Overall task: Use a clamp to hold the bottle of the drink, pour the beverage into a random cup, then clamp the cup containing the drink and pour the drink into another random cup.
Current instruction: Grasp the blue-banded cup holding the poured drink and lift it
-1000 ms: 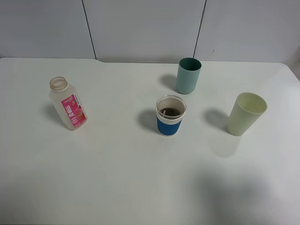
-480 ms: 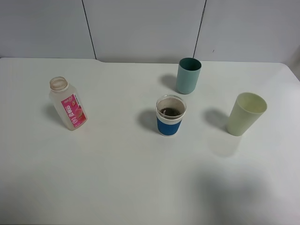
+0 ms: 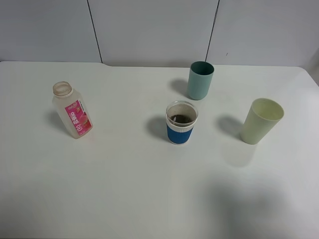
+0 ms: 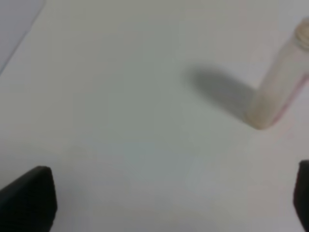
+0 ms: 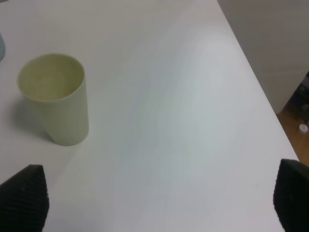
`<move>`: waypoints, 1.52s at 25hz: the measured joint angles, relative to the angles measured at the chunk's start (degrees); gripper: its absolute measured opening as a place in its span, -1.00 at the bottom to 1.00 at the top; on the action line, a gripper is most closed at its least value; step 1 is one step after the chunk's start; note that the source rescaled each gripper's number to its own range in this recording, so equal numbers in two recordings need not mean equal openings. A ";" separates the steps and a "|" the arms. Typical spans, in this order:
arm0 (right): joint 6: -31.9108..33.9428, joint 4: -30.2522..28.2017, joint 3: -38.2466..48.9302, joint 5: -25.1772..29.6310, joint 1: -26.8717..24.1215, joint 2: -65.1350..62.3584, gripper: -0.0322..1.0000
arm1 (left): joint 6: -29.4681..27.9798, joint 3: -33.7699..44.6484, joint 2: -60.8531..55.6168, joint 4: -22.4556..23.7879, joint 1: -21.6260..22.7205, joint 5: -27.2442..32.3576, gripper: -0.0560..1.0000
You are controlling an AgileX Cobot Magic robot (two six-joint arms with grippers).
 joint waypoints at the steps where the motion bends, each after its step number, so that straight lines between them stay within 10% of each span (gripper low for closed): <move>1: 0.00 0.00 0.00 0.00 0.00 0.00 0.67 | 0.00 0.00 0.00 0.00 -1.23 0.00 1.00; 38: 0.00 0.00 0.00 0.00 2.03 0.00 0.67 | 0.19 0.00 0.00 -0.15 -4.68 0.00 1.00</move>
